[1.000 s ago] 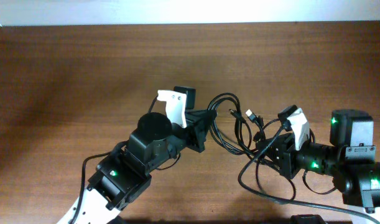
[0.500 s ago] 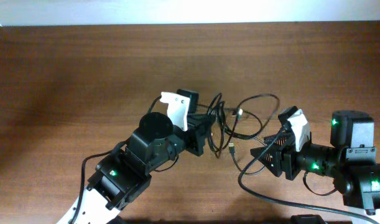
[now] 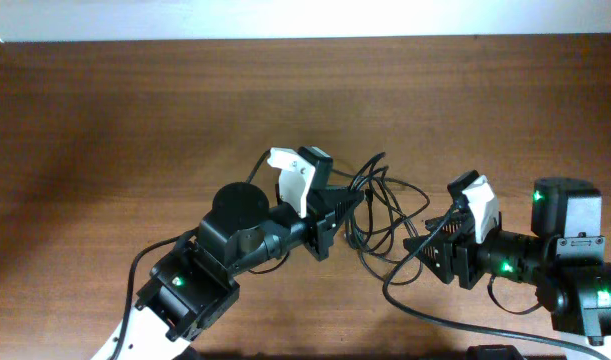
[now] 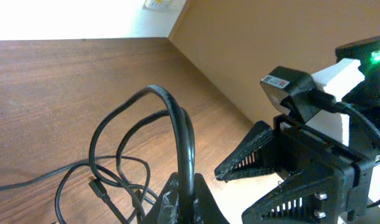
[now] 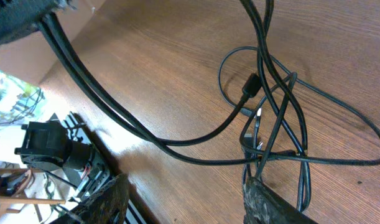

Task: Untangle cables

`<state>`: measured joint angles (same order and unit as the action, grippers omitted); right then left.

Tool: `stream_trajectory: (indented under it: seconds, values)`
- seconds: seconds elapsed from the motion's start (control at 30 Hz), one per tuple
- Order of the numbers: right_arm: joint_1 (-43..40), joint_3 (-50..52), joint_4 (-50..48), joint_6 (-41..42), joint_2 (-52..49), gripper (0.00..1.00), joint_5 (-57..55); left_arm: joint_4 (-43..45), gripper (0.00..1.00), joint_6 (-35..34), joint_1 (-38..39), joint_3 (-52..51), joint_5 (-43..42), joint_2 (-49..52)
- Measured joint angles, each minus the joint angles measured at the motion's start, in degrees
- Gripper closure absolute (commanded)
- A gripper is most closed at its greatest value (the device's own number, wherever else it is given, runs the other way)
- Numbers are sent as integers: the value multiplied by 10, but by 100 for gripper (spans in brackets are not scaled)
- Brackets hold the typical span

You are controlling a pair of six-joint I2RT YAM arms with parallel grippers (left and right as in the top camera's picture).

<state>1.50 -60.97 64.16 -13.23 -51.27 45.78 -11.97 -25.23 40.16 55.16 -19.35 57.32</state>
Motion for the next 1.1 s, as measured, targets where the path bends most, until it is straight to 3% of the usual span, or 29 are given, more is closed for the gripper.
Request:
stream_trajectory:
  seconds: [0.27, 0.57, 0.7, 0.8, 1.1]
  values:
    - [0, 0, 0, 0, -6, 39, -14, 15, 100, 6, 0, 0, -10, -43]
    - [0, 0, -4, 0, -74, 39, -45, 122, 100, 9, 0, -1, -105, -54]
    - [0, 0, -12, 0, -104, 39, -81, 125, 100, 9, 0, -1, -121, -66]
    - [0, 0, -17, 9, -118, 53, -110, 123, 100, 24, -1, -1, -123, -91]
    - [0, 0, -20, 32, -125, 53, -166, 74, 100, 47, -62, -1, -122, -138]
